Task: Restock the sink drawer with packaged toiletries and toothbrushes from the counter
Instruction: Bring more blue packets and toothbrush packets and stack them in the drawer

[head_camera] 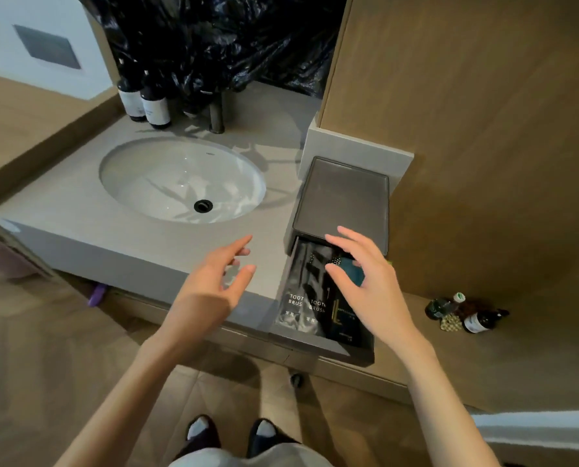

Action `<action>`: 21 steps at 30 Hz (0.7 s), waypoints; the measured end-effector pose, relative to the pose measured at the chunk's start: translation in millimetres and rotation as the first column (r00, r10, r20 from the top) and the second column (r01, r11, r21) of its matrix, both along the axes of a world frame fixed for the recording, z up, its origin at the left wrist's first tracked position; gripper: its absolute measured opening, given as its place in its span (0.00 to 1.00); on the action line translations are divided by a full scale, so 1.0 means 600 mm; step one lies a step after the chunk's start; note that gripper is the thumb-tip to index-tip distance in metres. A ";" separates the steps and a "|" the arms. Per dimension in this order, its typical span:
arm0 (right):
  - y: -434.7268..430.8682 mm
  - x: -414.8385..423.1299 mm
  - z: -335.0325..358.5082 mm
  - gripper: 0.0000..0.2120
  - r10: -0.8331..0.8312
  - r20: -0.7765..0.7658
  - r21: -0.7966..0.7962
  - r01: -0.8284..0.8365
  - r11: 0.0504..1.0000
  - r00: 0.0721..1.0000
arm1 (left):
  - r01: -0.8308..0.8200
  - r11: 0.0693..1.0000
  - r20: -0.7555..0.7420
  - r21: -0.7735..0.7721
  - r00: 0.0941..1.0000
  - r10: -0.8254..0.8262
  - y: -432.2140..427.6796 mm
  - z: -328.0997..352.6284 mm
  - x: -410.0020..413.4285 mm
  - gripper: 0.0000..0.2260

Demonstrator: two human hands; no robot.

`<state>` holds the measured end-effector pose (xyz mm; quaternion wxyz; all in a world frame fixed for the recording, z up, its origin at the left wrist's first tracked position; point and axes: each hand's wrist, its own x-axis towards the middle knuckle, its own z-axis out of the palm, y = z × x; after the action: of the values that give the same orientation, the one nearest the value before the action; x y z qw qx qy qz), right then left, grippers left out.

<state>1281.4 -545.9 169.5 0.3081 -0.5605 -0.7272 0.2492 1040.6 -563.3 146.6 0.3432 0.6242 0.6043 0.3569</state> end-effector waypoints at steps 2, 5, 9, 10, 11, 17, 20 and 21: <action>-0.002 -0.032 0.004 0.18 -0.001 -0.061 0.010 0.001 1.000 0.998 | -0.103 0.995 0.133 0.008 0.986 0.101 -0.025 -0.006 -0.033 0.18; -0.008 -0.090 -0.002 0.17 -0.042 -0.176 -0.020 0.039 0.999 0.983 | -0.208 0.978 0.224 -0.028 0.952 0.209 -0.058 -0.022 -0.096 0.16; -0.013 -0.189 -0.030 0.14 -0.067 -0.252 -0.121 0.038 0.992 0.965 | -0.285 0.957 0.247 -0.053 0.925 0.289 -0.096 -0.055 -0.207 0.14; -0.014 -0.218 -0.035 0.13 -0.061 -0.269 -0.141 0.024 0.990 0.961 | -0.293 0.954 0.241 -0.066 0.923 0.300 -0.104 -0.065 -0.239 0.13; -0.014 -0.250 -0.040 0.13 -0.053 -0.281 -0.155 0.009 0.988 0.958 | -0.296 0.952 0.230 -0.079 0.924 0.306 -0.111 -0.074 -0.271 0.13; -0.010 -0.459 -0.065 0.12 0.001 -0.248 -0.226 -0.059 0.972 0.969 | -0.282 0.945 0.148 -0.165 0.940 0.306 -0.147 -0.120 -0.487 0.14; 0.010 -0.569 -0.071 0.12 -0.006 -0.246 -0.240 -0.055 0.969 0.969 | -0.307 0.933 0.114 -0.186 0.937 0.331 -0.150 -0.122 -0.613 0.14; 0.018 -0.604 -0.068 0.12 -0.002 -0.248 -0.238 -0.059 0.969 0.969 | -0.330 0.927 0.104 -0.180 0.930 0.351 -0.144 -0.119 -0.653 0.14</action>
<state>919.3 -535.4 128.6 0.3212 -0.5483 -0.6552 0.4086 648.7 -649.5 75.3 0.3645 0.4548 0.7057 0.4029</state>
